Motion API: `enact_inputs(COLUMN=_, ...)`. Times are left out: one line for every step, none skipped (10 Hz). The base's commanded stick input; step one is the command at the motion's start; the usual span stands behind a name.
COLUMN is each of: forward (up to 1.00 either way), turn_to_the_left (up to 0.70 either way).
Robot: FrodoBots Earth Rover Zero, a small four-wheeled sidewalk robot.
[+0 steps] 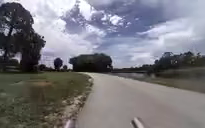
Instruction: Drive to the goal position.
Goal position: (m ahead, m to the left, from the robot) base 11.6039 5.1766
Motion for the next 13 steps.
enact_inputs(forward=0.85, turn_to_the_left=0.00)
enact_inputs(forward=0.85, turn_to_the_left=0.00)
enact_inputs(forward=0.85, turn_to_the_left=0.00)
enact_inputs(forward=0.85, turn_to_the_left=0.00)
enact_inputs(forward=0.85, turn_to_the_left=0.00)
enact_inputs(forward=0.85, turn_to_the_left=0.00)
enact_inputs(forward=0.85, turn_to_the_left=0.00)
enact_inputs(forward=0.85, turn_to_the_left=0.00)
enact_inputs(forward=0.85, turn_to_the_left=0.00)
enact_inputs(forward=0.85, turn_to_the_left=0.00)
enact_inputs(forward=0.85, turn_to_the_left=0.00)
enact_inputs(forward=0.85, turn_to_the_left=0.00)
enact_inputs(forward=0.85, turn_to_the_left=0.00)
